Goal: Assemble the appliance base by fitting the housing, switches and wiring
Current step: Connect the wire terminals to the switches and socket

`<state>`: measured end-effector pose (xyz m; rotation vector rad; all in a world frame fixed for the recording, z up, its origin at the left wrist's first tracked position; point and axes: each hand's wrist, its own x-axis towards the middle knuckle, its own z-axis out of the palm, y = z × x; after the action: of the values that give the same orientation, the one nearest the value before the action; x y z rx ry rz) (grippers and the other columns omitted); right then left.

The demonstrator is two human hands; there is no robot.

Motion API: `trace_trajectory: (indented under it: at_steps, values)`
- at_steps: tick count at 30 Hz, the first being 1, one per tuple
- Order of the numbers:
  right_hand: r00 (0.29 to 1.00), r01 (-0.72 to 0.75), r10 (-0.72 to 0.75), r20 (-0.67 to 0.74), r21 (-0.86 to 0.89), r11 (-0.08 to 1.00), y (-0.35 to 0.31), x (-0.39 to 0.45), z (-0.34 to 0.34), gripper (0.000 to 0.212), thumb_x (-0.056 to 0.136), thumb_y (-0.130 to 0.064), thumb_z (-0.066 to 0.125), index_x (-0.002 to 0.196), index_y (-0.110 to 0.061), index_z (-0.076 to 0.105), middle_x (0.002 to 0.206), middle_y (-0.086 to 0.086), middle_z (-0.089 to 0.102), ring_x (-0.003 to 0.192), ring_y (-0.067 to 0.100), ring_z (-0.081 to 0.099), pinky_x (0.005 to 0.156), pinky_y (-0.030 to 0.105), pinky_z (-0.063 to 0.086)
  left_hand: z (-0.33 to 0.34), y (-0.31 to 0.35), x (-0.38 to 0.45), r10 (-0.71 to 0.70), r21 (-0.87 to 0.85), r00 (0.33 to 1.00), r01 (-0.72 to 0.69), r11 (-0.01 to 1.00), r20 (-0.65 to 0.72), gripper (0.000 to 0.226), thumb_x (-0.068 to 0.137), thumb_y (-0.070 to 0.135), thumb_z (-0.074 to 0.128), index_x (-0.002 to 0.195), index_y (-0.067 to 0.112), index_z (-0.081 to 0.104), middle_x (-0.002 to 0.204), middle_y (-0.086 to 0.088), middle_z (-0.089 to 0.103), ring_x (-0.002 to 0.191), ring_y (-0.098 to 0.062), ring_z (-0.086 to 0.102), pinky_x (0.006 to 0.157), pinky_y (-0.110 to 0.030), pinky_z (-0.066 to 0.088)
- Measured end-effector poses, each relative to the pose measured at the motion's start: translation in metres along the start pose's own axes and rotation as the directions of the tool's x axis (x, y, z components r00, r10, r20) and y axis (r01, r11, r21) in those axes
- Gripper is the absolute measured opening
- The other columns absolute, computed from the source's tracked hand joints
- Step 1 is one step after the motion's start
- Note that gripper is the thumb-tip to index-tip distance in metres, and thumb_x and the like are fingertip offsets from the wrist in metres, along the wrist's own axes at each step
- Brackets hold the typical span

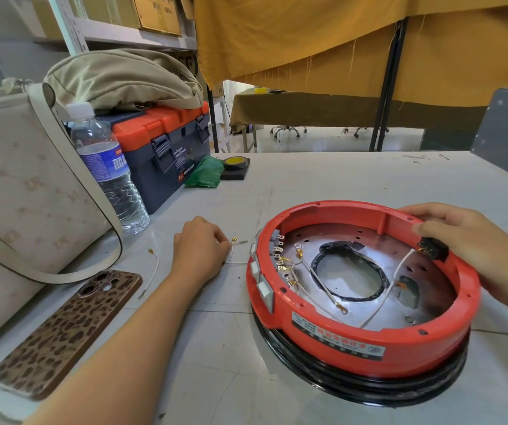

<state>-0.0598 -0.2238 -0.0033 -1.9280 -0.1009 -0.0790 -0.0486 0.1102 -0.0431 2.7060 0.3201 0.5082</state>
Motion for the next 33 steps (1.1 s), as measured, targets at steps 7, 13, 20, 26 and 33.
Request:
trace_trajectory:
  at_steps: [7,13,20,26,33]
  values:
    - [1.000,-0.003,0.003,0.000,0.001,1.000,0.000,0.000,0.000,0.030,0.090,-0.003,0.051,0.094,-0.025,0.071,0.070,-0.007,0.071,0.070,0.014,0.062,0.071,0.030,0.048,-0.002,-0.004,-0.001,-0.104,-0.457,0.979,0.013,0.889,-0.176,0.009,0.087,0.019,0.062,0.080,0.017,0.067,0.073,0.005,0.062,0.067,-0.008,0.055,0.057,-0.014,0.044]
    - [1.000,-0.002,0.002,0.002,0.007,1.000,-0.002,-0.001,0.001,0.030,0.090,-0.003,0.051,0.094,-0.024,0.071,0.068,-0.008,0.071,0.069,0.012,0.062,0.070,0.029,0.048,-0.011,-0.002,-0.001,-0.207,-0.772,0.973,0.053,0.633,-0.103,0.010,0.090,0.016,0.059,0.082,0.018,0.064,0.074,0.004,0.071,0.060,0.003,0.061,0.057,-0.012,0.047]
    - [1.000,-0.002,0.002,0.005,0.011,1.000,-0.002,-0.001,0.001,0.030,0.090,-0.002,0.051,0.093,-0.024,0.071,0.063,-0.011,0.069,0.058,0.001,0.061,0.067,0.028,0.045,-0.018,0.010,-0.011,-0.100,-0.960,0.986,0.153,0.236,0.133,0.008,0.092,0.008,0.054,0.087,0.010,0.060,0.079,-0.003,0.074,0.059,-0.003,0.060,0.060,-0.016,0.051]
    - [1.000,-0.017,0.017,0.009,0.026,1.000,0.000,0.000,0.001,0.029,0.090,-0.002,0.051,0.094,-0.023,0.071,0.063,-0.011,0.068,0.057,0.001,0.061,0.068,0.029,0.046,-0.024,0.017,-0.018,-0.031,-0.981,0.984,0.180,0.071,0.178,0.010,0.087,0.003,0.059,0.095,0.006,0.064,0.079,-0.004,0.074,0.068,-0.009,0.068,0.063,-0.015,0.053]
    - [1.000,-0.019,0.019,0.005,0.028,0.999,0.001,0.000,0.001,0.029,0.090,-0.003,0.052,0.095,-0.023,0.071,0.069,-0.006,0.070,0.068,0.013,0.060,0.073,0.032,0.047,-0.027,0.021,-0.021,0.003,-0.981,0.981,0.195,0.006,0.195,0.008,0.087,0.004,0.058,0.083,0.009,0.061,0.077,-0.006,0.073,0.067,-0.010,0.069,0.061,-0.017,0.054]
